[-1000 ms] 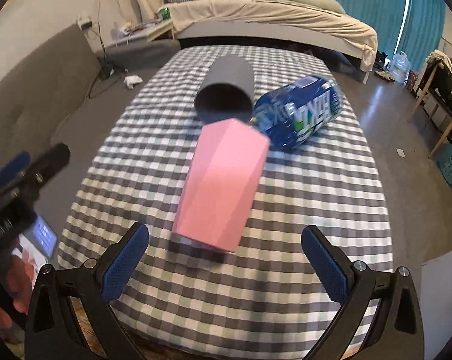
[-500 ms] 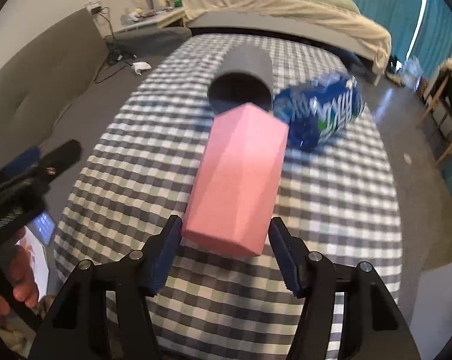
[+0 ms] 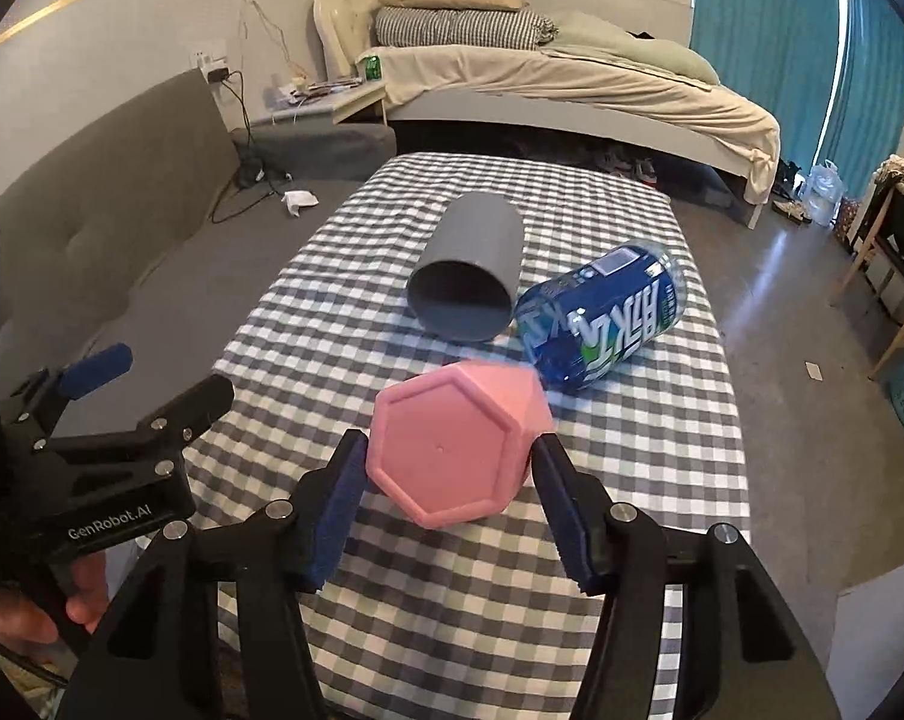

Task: Flip cup upside down
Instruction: 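Rotate the pink cup with the right tool, lower it upside down, open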

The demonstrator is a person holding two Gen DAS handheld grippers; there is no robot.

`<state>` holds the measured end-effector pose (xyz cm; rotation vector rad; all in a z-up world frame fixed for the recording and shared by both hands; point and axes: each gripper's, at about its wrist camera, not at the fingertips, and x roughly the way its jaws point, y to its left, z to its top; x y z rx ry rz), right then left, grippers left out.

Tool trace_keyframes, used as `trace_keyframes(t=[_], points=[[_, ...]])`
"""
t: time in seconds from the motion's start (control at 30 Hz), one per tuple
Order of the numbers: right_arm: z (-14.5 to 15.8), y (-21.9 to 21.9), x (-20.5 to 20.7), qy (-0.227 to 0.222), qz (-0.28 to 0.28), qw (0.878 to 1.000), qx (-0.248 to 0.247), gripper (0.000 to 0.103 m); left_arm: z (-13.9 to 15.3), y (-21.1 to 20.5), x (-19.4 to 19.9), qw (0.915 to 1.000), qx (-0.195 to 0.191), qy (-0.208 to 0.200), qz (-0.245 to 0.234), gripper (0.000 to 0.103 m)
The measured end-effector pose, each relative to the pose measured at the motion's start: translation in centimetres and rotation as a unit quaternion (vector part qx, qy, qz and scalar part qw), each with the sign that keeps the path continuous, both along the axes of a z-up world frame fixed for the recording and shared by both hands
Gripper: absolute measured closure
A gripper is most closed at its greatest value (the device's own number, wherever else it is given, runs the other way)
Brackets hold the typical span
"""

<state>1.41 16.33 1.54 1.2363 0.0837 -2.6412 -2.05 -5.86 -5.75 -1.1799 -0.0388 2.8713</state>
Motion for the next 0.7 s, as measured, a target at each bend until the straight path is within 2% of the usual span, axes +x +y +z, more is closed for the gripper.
trace_keyframes(t=[0.27, 0.47, 0.6, 0.63, 0.67, 0.7], points=[[0.0, 1.3, -0.7, 0.007, -0.010, 1.000, -0.023, 0.048, -0.1, 1.5, -0.1, 0.9998, -0.017, -0.005, -0.011, 0.000], [-0.1, 1.9, -3.0, 0.001, -0.023, 0.999, -0.031, 0.050, -0.5, 2.4, -0.3, 0.9993, -0.029, -0.012, -0.021, 0.000], [0.0, 1.6, -3.3, 0.010, -0.010, 1.000, -0.027, 0.049, -0.8, 2.3, -0.3, 0.9993, -0.026, -0.014, -0.022, 0.000], [0.0, 1.6, -3.3, 0.015, -0.009, 1.000, -0.021, 0.042, -0.8, 2.2, -0.5, 0.9994, -0.023, -0.016, -0.021, 0.000], [-0.1, 1.5, -3.2, 0.021, -0.011, 1.000, -0.013, 0.028, -0.9, 2.2, -0.5, 0.9994, -0.022, -0.018, -0.019, 0.000], [-0.2, 1.5, -3.1, 0.025, -0.014, 1.000, -0.010, 0.023, -0.9, 2.1, -0.6, 0.9994, -0.021, -0.019, -0.018, 0.000]])
